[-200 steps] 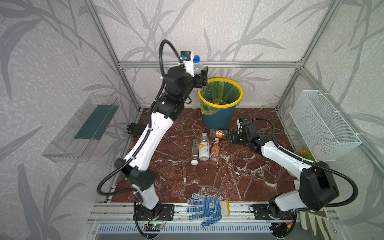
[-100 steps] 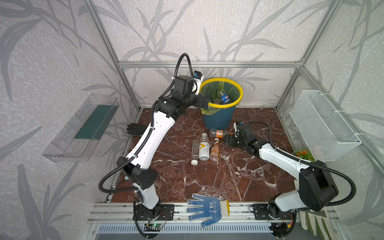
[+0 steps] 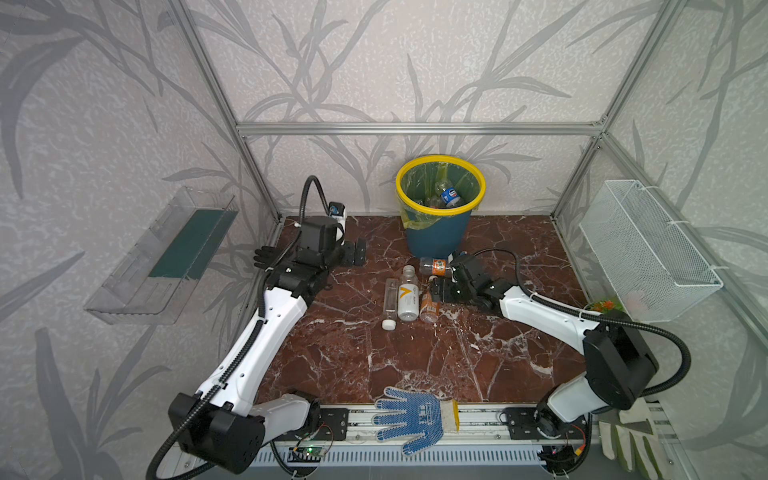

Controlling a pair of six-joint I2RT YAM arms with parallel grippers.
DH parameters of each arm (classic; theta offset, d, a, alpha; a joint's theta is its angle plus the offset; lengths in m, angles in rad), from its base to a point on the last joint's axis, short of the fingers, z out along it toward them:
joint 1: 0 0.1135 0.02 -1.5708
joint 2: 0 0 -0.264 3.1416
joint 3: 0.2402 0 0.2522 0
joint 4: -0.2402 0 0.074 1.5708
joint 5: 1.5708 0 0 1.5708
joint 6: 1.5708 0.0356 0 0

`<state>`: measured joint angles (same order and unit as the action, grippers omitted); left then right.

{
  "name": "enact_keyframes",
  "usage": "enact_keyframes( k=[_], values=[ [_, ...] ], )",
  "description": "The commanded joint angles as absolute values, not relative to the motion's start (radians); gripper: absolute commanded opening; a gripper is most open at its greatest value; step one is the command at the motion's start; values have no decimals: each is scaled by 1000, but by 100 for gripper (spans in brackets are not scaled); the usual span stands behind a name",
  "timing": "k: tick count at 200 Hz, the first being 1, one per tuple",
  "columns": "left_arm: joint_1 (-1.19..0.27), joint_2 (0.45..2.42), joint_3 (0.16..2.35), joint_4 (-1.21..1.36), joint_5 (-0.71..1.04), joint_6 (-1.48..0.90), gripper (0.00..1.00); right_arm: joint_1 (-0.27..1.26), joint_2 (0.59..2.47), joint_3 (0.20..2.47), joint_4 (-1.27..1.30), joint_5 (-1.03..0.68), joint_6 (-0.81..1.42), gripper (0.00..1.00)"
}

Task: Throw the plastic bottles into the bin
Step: 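Close the right gripper on the brown Nescafe bottle while the left arm withdraws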

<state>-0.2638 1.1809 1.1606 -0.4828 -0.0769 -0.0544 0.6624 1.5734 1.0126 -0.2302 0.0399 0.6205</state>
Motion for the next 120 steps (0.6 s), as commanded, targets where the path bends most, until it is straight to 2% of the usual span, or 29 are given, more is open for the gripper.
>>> enact_keyframes(
  k=[1, 52, 120],
  values=[
    [-227, 1103, 1082, -387, -55, -113, 99, 692, 1614, 1057, -314, 58, 687, 93],
    [-222, 1140, 1094, -425, -49, -151, 94, 718, 1701, 1113, -351, 67, 749, 90],
    [-222, 1138, 1105, -439, -48, -158, 93, 718, 1820, 1179, -380, 70, 762, 85]
  ],
)
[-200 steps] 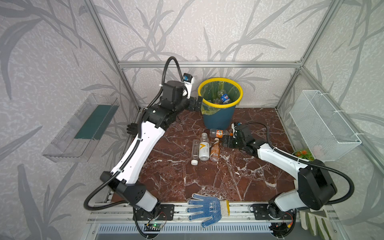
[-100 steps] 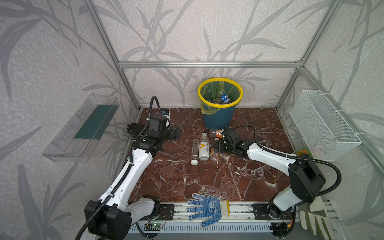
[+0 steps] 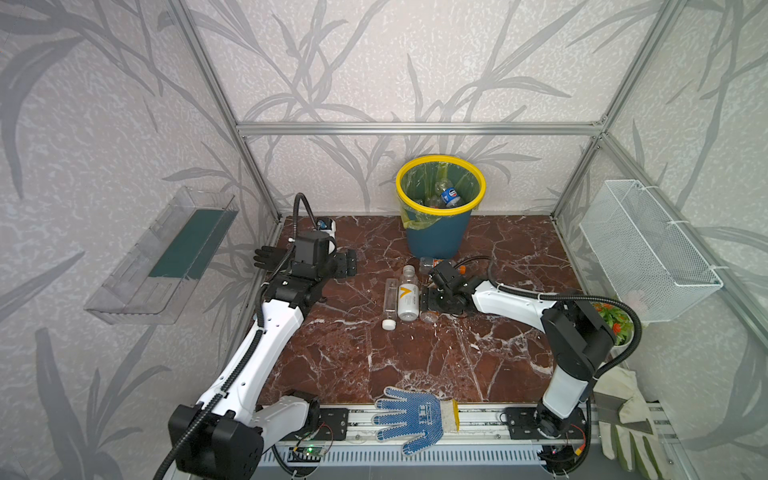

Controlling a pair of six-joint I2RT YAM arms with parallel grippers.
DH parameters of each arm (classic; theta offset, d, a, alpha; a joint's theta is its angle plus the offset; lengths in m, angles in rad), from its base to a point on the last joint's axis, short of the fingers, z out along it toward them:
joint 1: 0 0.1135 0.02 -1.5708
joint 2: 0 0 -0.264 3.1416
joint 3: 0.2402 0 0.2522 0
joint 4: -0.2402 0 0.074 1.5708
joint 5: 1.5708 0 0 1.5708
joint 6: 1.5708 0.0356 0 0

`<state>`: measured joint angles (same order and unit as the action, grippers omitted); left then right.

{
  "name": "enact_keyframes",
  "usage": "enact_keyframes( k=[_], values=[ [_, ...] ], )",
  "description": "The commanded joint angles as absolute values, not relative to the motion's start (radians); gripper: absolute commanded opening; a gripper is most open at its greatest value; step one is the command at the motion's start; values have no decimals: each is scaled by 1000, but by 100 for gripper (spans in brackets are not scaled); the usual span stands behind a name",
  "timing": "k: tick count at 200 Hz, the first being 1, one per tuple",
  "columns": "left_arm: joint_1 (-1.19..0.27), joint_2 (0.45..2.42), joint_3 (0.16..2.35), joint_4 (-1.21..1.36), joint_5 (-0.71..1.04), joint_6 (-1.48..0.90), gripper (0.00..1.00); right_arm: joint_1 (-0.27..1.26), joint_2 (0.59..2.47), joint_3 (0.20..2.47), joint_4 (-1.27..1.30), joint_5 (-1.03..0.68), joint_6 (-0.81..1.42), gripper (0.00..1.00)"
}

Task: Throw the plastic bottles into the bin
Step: 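Close the right gripper on the brown Nescafe bottle while the left arm withdraws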

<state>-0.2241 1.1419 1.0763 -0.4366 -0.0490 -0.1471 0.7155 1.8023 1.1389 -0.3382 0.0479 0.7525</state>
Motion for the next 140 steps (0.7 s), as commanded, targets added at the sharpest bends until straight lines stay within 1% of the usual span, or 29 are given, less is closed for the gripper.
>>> enact_keyframes(
  k=[1, 20, 43, 118, 140],
  values=[
    [-222, 1138, 1106, -439, -48, -158, 93, 718, 1821, 1180, -380, 71, 762, 85],
    [-222, 1139, 1105, -439, -44, -158, 93, 718, 1839, 1190, -387, 83, 758, 82],
    [-222, 1136, 1104, -437, -49, -154, 93, 714, 1861, 1201, -394, 78, 755, 77],
    [-222, 1141, 1103, -437, -46, -154, 92, 706, 1859, 1198, -417, 97, 749, 71],
    [-222, 1143, 1103, -438, -46, -155, 92, 699, 1845, 1191, -418, 100, 737, 65]
  ],
)
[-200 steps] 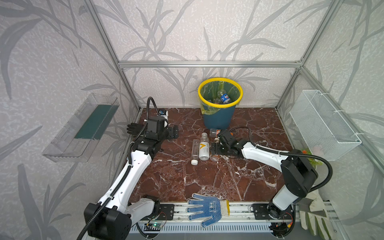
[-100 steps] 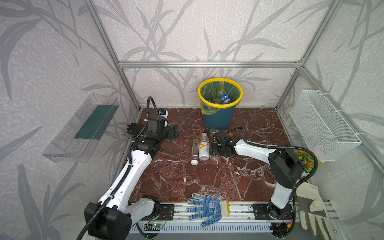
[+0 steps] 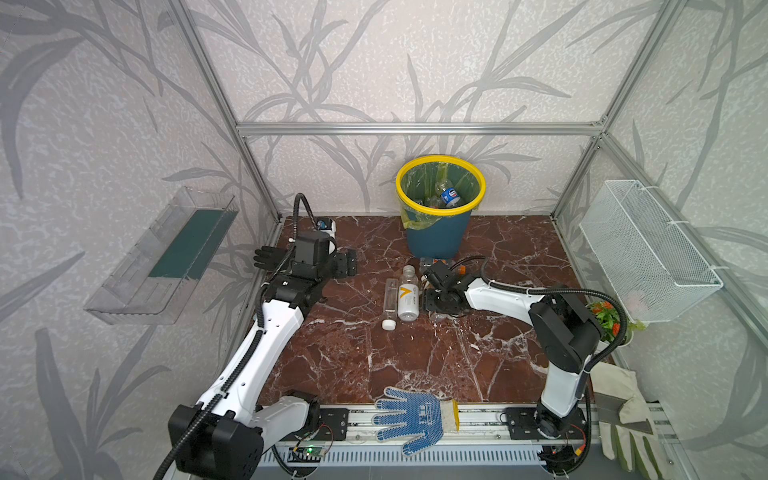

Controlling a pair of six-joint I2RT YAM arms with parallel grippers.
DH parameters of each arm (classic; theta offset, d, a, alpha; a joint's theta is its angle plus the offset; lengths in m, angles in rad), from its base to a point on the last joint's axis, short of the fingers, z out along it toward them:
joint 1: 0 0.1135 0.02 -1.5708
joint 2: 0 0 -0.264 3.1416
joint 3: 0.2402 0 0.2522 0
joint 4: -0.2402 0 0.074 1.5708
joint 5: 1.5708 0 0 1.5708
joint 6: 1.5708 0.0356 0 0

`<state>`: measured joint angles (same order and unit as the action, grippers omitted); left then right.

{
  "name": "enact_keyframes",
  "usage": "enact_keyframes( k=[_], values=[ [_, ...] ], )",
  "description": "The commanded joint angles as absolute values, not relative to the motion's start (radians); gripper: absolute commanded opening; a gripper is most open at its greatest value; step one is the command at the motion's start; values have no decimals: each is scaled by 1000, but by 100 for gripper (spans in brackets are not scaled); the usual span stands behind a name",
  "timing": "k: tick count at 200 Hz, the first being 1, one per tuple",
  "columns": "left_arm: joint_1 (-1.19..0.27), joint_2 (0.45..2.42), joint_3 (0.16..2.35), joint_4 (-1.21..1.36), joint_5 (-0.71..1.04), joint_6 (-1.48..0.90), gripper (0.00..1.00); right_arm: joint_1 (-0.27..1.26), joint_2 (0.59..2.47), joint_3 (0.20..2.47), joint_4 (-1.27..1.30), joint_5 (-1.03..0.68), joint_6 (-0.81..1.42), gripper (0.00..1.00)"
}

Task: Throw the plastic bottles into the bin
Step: 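Close the right gripper on the brown Nescafe bottle while the left arm withdraws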

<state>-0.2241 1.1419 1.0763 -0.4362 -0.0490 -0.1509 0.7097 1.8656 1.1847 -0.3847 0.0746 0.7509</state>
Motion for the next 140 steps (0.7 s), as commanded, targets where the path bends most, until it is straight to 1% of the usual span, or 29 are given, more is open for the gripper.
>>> enact_keyframes(
  k=[1, 26, 52, 81, 84, 112, 140],
  values=[
    [-222, 1143, 1103, -437, -47, -154, 92, 698, 1844, 1190, -419, 100, 738, 64],
    [-222, 1146, 1103, -438, -44, -154, 92, 692, 1819, 1183, -416, 102, 714, 57],
    [-222, 1146, 1103, -437, -43, -155, 92, 673, 1782, 1188, -412, 77, 648, 51],
    [-222, 1152, 1103, -437, -36, -157, 91, 660, 1713, 1167, -380, 59, 574, 51],
    [-222, 1153, 1103, -436, -36, -157, 91, 660, 1684, 1162, -375, 58, 568, 51],
    [-222, 1159, 1100, -433, -30, -161, 91, 661, 1596, 1131, -350, 49, 545, 51],
    [-222, 1173, 1098, -431, -29, -157, 91, 660, 1477, 1059, -282, 98, 518, 51]
  ],
)
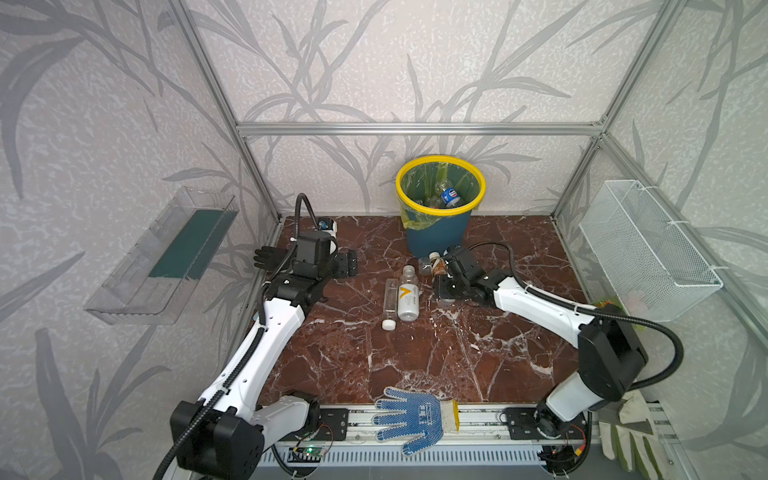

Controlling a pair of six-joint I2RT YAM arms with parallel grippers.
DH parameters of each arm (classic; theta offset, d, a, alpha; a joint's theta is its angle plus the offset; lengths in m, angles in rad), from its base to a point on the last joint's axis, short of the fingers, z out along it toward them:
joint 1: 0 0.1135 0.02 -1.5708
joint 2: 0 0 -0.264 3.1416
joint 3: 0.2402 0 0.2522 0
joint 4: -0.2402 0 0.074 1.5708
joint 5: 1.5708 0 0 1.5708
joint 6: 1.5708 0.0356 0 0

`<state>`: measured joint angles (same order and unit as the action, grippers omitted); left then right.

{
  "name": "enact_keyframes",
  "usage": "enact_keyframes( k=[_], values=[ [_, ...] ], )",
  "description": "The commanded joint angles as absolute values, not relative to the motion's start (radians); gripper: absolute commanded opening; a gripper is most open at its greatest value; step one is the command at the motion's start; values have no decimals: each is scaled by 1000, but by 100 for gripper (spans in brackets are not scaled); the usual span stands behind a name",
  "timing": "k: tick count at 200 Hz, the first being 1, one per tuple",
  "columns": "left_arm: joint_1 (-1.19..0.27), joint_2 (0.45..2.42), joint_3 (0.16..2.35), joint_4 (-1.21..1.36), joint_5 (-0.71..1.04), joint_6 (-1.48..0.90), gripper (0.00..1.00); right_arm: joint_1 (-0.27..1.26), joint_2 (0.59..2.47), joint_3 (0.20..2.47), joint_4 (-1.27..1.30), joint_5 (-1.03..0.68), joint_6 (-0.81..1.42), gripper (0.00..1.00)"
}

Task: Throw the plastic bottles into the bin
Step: 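Close the right gripper on the brown Nescafe bottle while the left arm withdraws, then lift the Nescafe bottle with the right gripper and drop it into the bin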

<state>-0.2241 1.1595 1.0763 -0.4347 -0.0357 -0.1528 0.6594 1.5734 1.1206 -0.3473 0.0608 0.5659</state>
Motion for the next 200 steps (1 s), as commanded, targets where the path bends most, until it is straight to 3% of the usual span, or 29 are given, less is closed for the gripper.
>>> enact_keyframes(
  k=[1, 65, 140, 171, 189, 200],
  values=[
    [-222, 1172, 1098, -431, -28, -157, 91, 660, 1471, 1055, -277, 101, 518, 51],
    [-221, 1187, 1082, -409, -12, -150, 90, 638, 1116, 909, -90, 206, 406, 53],
    [-221, 1191, 1040, -336, 67, -155, 90, 639, 760, 820, 241, 397, 78, 54],
    [-222, 1174, 1034, -319, 89, -162, 90, 638, 801, 901, 388, 391, 14, 54],
    [-224, 1178, 1044, -331, 84, -173, 90, 634, 967, 1078, 340, 397, -20, 54],
    [-227, 1186, 1062, -347, 105, -173, 92, 600, 1114, 1280, 192, 317, -9, 56]
  ],
)
